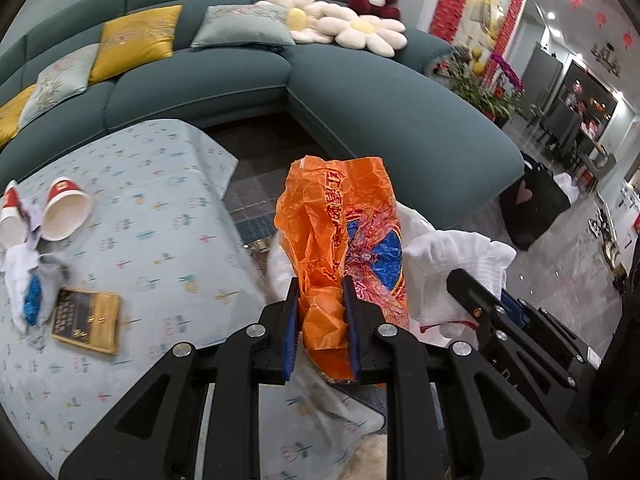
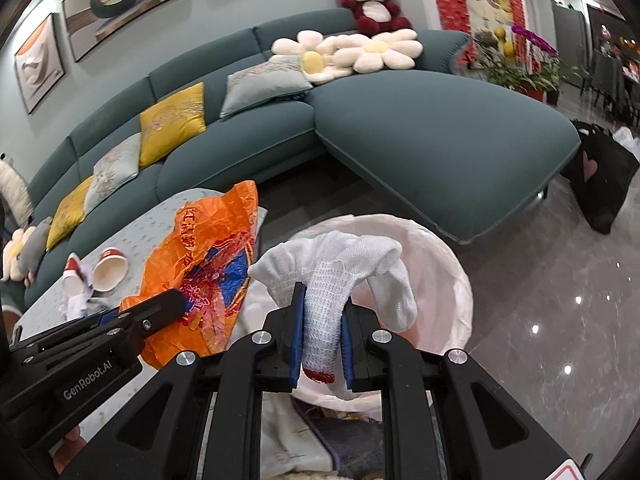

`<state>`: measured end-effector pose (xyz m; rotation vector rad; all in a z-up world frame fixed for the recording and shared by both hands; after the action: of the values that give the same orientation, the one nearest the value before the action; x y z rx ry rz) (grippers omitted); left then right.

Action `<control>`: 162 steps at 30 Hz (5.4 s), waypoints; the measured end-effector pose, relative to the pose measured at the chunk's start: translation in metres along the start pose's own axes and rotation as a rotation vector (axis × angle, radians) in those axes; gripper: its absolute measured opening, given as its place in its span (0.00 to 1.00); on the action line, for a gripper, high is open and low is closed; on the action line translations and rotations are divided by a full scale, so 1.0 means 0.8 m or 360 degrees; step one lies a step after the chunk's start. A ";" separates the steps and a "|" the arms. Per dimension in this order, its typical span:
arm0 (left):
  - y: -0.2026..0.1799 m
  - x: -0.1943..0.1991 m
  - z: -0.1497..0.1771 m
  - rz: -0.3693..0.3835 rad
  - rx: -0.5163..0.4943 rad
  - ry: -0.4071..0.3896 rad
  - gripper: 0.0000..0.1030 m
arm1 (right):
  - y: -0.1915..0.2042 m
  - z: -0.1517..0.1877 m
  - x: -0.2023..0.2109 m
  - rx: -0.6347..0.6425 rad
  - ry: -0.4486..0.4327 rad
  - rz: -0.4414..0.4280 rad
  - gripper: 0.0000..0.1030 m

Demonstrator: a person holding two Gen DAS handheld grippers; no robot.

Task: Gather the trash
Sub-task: 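Carry both items over the wastebasket and open both tools to drop them, then move both tools back toward the remaining trash on the table, then grasp the white glove with the left tool while the right tool grasps the grey sock, then carry glove and sock over the wastebasket and open both tools to drop them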

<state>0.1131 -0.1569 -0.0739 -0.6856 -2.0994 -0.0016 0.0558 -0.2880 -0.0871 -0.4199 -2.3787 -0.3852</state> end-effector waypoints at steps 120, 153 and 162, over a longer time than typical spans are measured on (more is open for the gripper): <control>0.292 0.117 -0.017 -0.0369 0.0537 -0.0224 0.21 | 0.333 0.002 -0.014 0.0531 0.0025 -0.0515 0.09; 0.006 -0.002 -0.009 -0.0091 0.0006 -0.0002 0.21 | 0.017 -0.023 0.005 0.0067 -0.0052 -0.0079 0.09; -0.022 -0.032 -0.004 -0.0039 -0.0070 0.0059 0.22 | -0.016 -0.011 -0.011 -0.0003 -0.0015 -0.0031 0.09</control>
<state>0.1186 -0.1849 -0.0867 -0.6810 -2.0774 -0.0742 0.0621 -0.3049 -0.0884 -0.4007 -2.3931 -0.3956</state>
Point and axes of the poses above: each gripper's, at about its wrist camera, not at the fingertips, and x roughly against the way its jaws point, y to its left, z to its underside, the point moved 6 cm from there along -x, roughly the way its jaws point, and after that the axes turned 7 degrees about x, right-handed, at the moved point
